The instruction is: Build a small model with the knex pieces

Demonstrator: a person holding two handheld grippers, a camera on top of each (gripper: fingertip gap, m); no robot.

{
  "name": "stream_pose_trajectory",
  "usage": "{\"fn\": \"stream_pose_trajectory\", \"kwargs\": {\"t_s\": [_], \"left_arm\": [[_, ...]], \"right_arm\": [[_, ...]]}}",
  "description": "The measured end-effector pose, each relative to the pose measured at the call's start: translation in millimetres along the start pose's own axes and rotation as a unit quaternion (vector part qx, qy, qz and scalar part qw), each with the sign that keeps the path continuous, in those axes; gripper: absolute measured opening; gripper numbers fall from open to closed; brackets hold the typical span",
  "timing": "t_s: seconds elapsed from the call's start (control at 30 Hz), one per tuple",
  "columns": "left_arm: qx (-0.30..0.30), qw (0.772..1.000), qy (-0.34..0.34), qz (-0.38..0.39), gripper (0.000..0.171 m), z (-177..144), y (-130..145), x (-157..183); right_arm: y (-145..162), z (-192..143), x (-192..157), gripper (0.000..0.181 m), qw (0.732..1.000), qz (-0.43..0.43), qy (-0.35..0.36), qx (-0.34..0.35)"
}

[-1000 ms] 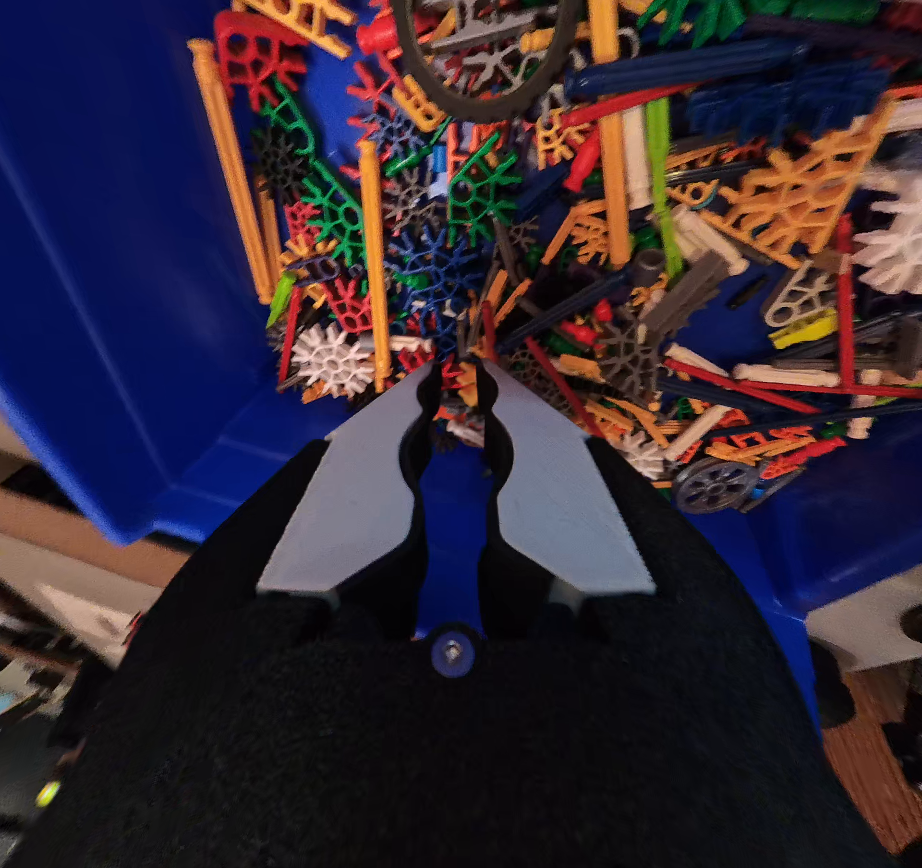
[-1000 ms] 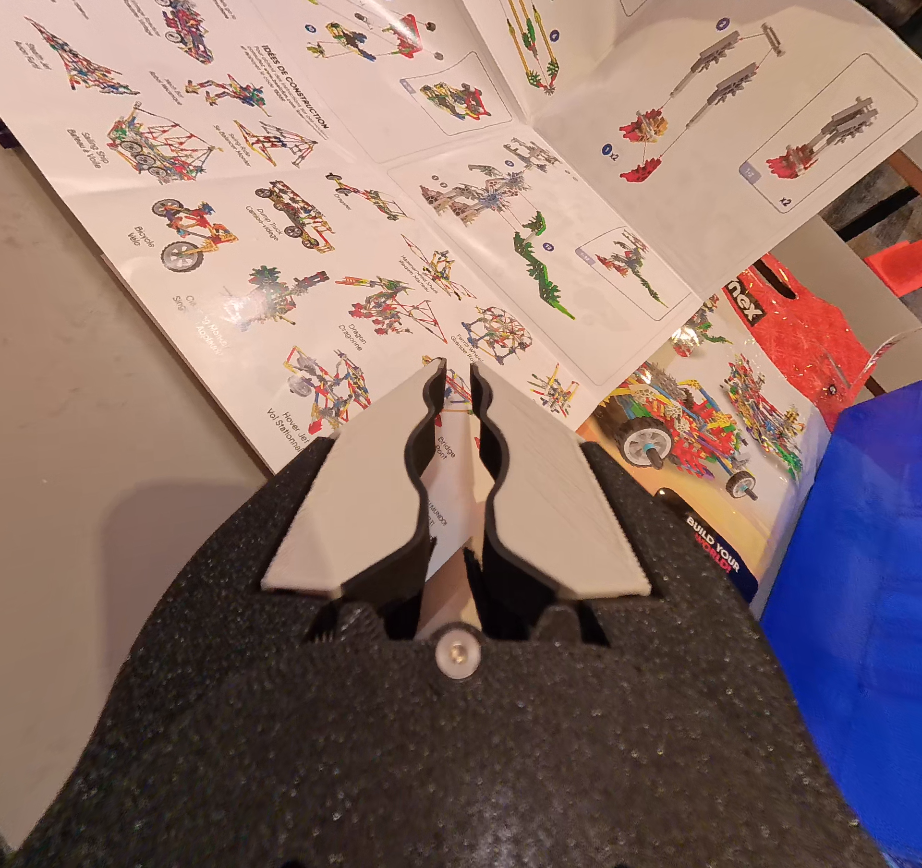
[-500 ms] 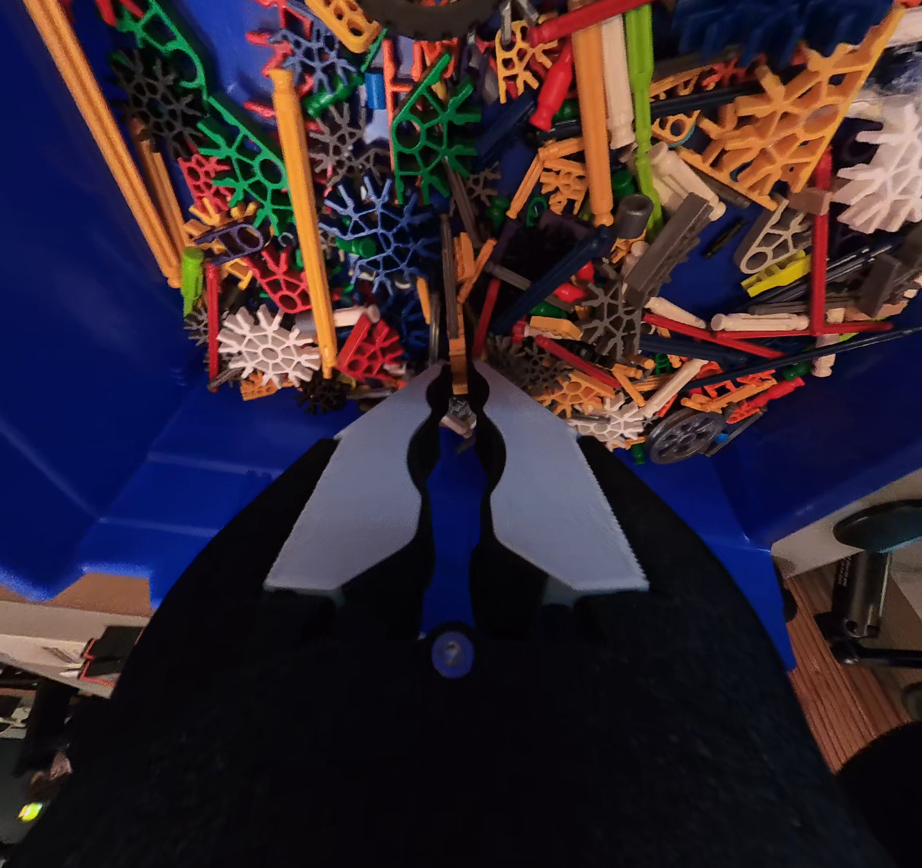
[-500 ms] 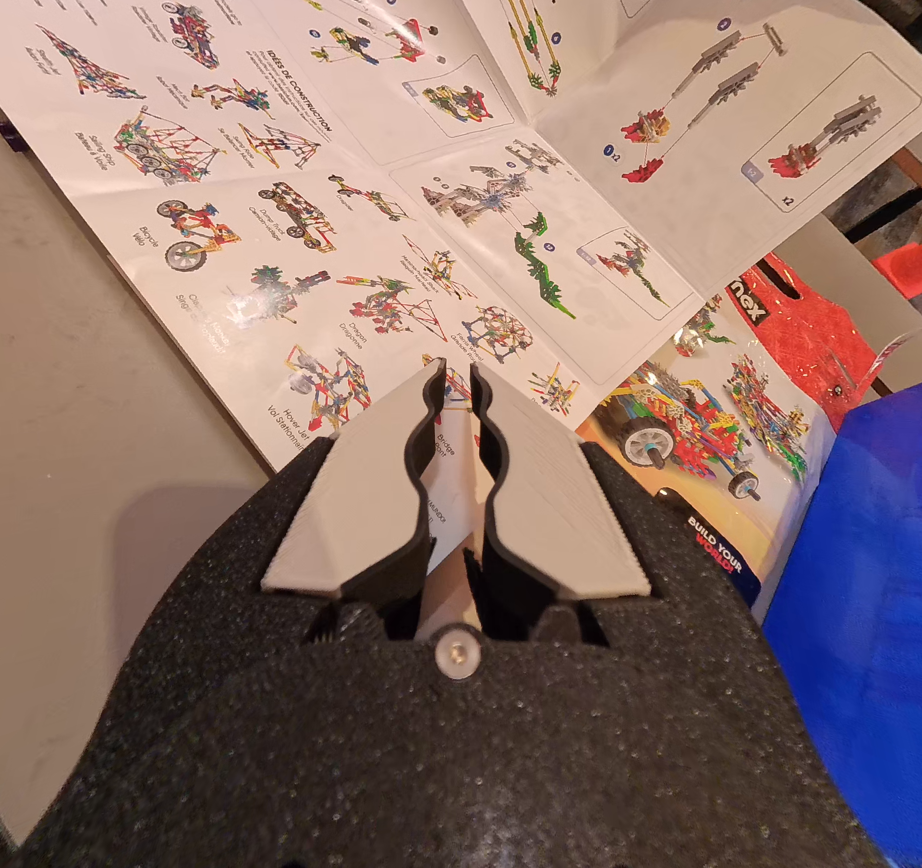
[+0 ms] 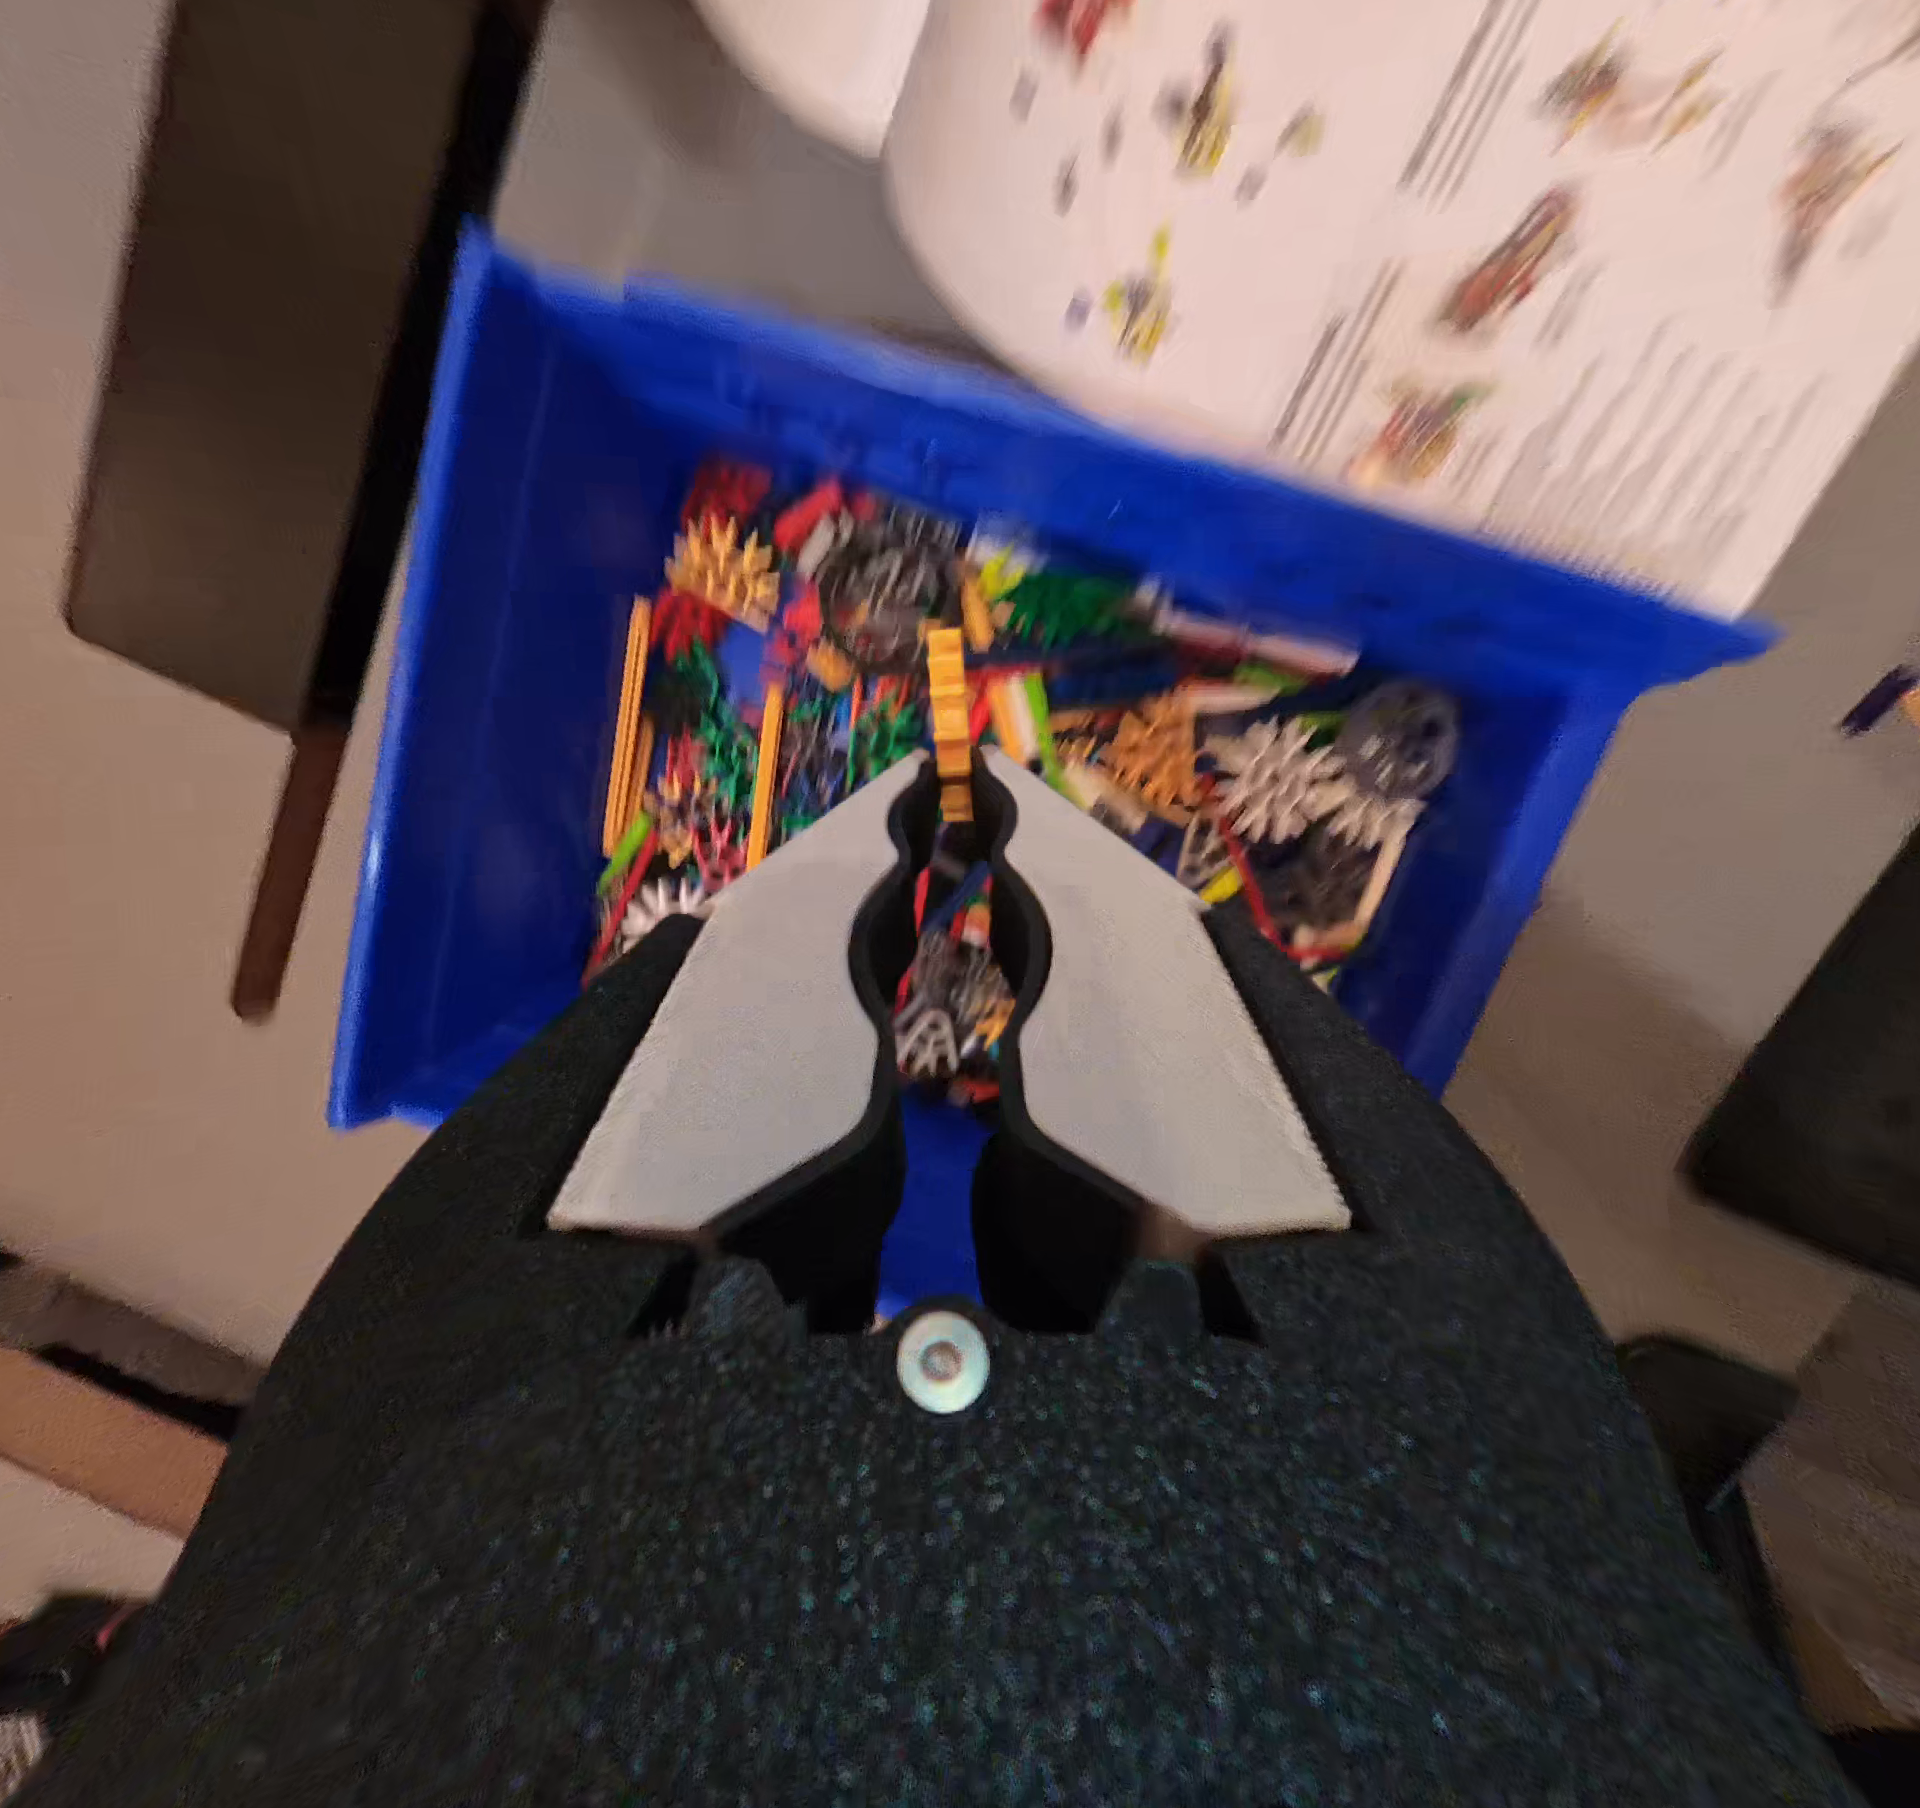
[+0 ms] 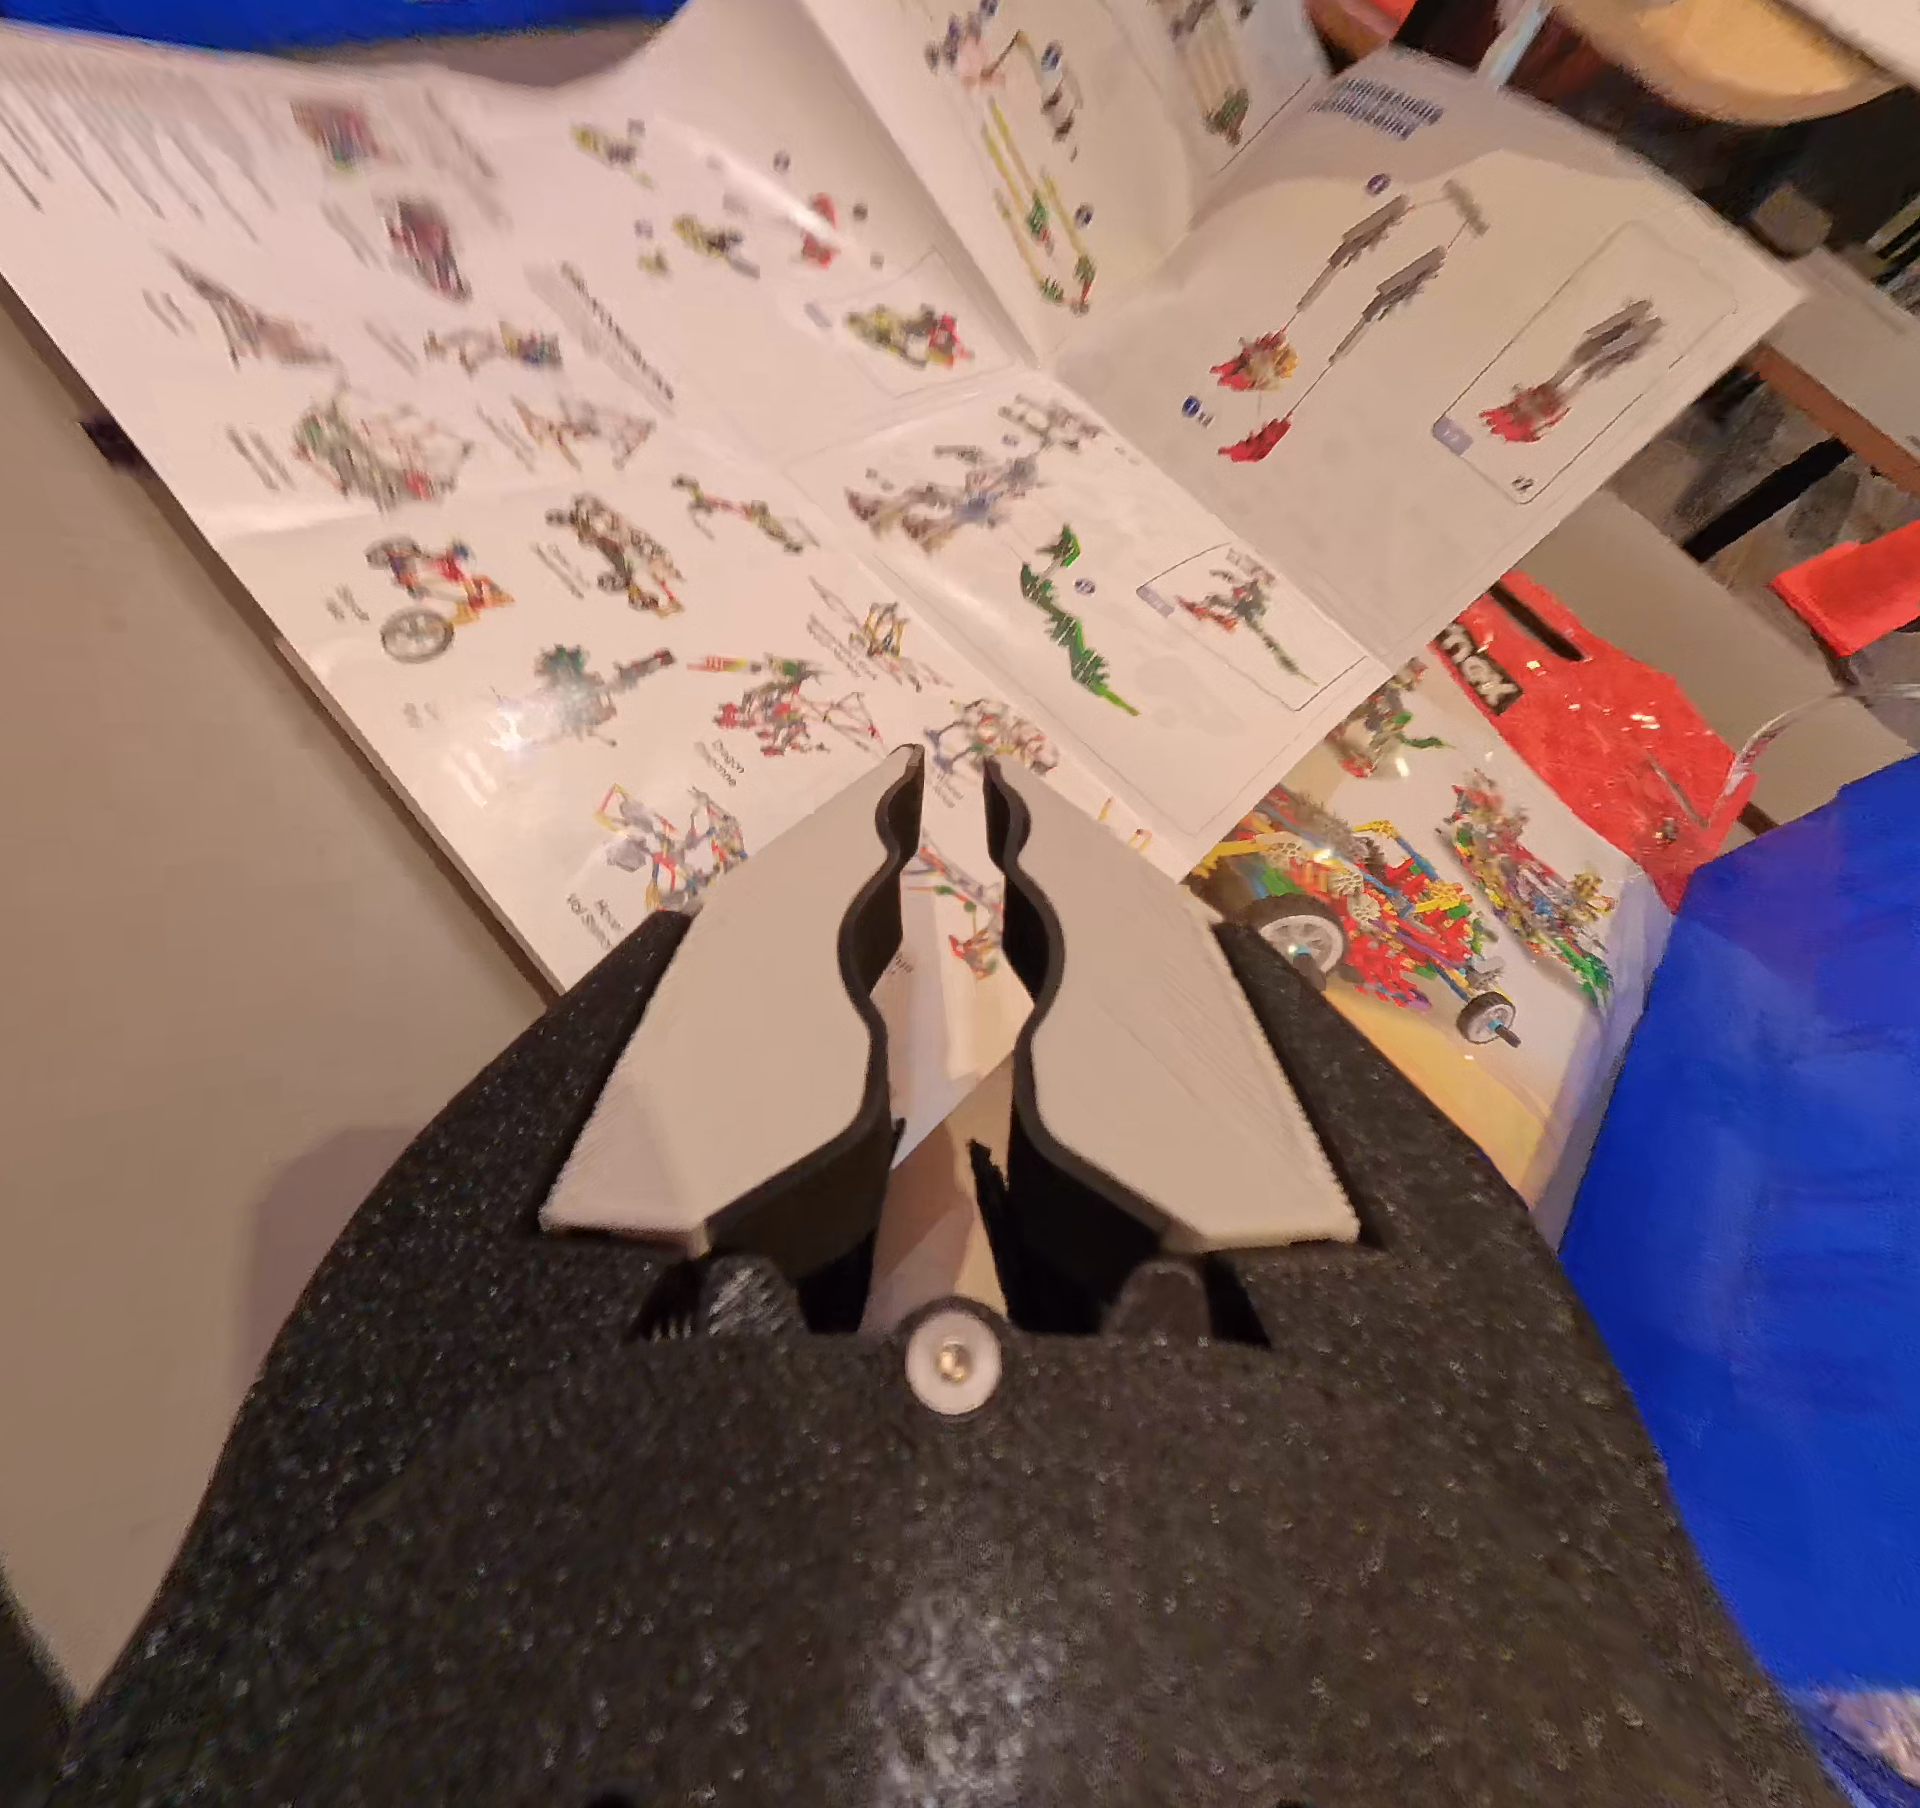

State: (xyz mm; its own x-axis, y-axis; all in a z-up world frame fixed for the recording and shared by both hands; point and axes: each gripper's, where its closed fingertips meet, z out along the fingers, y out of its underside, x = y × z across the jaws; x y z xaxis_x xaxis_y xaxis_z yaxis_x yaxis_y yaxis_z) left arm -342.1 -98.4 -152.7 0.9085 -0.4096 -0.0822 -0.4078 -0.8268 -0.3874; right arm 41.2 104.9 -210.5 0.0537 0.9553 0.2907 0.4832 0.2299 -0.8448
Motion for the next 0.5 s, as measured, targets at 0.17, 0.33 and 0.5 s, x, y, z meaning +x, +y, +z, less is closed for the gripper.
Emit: {"fn": "stream_pose_trajectory", "kwargs": {"t_s": [0.17,0.33,0.5], "left_arm": [[0.123,0.99,0.03,0.069,0.003,-16.7,-103.7,86.0],[0.206,0.961,0.122,0.135,0.003,3.5,-190.1,197.8],[0.249,0.928,0.241,0.135,0.003,36.4,-243.4,283.8]], "right_arm": [[-38.3,-48.1,20.3,0.022,0.996,0.032,0.031,0.08],[-56.2,-85.3,8.6,0.033,0.994,-0.038,0.045,0.088],[-52.2,-95.8,-29.1,0.042,0.994,-0.082,0.019,0.072]]}}
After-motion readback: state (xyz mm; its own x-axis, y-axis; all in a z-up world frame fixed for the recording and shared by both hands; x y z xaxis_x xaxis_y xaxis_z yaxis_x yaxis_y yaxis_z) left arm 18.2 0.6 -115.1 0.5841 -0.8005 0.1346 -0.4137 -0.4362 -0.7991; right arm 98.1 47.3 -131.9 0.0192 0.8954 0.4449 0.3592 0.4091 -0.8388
